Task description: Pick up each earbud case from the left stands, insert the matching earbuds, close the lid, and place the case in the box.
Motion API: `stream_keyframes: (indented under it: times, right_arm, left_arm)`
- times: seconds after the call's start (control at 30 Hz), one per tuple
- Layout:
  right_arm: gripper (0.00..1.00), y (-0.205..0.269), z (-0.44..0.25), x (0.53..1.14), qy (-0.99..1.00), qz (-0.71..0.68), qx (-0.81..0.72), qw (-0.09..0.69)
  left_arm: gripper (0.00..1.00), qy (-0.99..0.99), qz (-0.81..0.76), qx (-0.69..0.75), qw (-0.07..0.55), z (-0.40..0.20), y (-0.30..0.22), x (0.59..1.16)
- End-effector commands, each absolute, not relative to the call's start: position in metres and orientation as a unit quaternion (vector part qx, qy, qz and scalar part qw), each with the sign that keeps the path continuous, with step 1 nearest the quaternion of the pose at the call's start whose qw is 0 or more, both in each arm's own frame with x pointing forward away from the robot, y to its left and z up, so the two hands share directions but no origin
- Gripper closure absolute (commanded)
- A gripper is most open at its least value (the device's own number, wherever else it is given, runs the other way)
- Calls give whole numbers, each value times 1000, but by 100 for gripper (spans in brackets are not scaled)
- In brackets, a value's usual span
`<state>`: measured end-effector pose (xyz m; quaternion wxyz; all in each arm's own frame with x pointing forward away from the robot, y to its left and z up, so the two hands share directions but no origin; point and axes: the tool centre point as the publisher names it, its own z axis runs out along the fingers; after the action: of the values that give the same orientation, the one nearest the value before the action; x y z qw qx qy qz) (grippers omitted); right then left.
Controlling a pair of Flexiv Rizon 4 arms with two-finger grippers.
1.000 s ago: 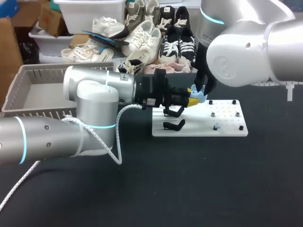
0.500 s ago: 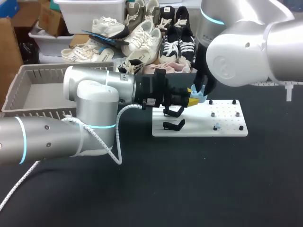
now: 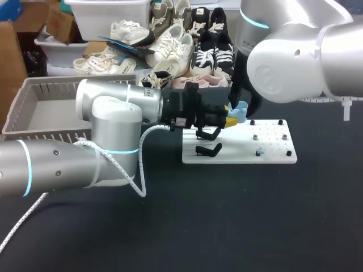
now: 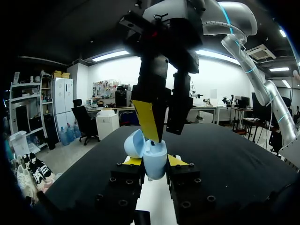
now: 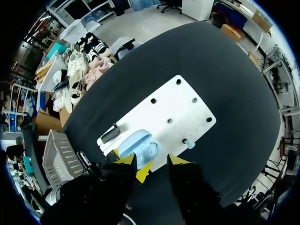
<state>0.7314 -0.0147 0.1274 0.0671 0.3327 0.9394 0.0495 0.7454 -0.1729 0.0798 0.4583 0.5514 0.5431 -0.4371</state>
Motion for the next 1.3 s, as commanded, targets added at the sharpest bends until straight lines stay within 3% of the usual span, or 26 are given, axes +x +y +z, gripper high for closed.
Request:
stream_keyframes:
  times: [0.03,0.23,0.67,1.3]
  right_arm:
    - [58,-17,129,710,939,54,330,81]
    - [54,-27,120,698,939,52,331,82]
    - [51,-38,99,675,942,30,293,160]
    - [51,-54,43,677,929,64,324,168]
  left_arm:
    - [100,543,-436,551,460,80,-173,745]
    - [100,543,-436,551,460,80,-173,745]
    - [100,543,-436,551,460,80,-173,745]
    - [100,543,-436,551,460,80,-173,745]
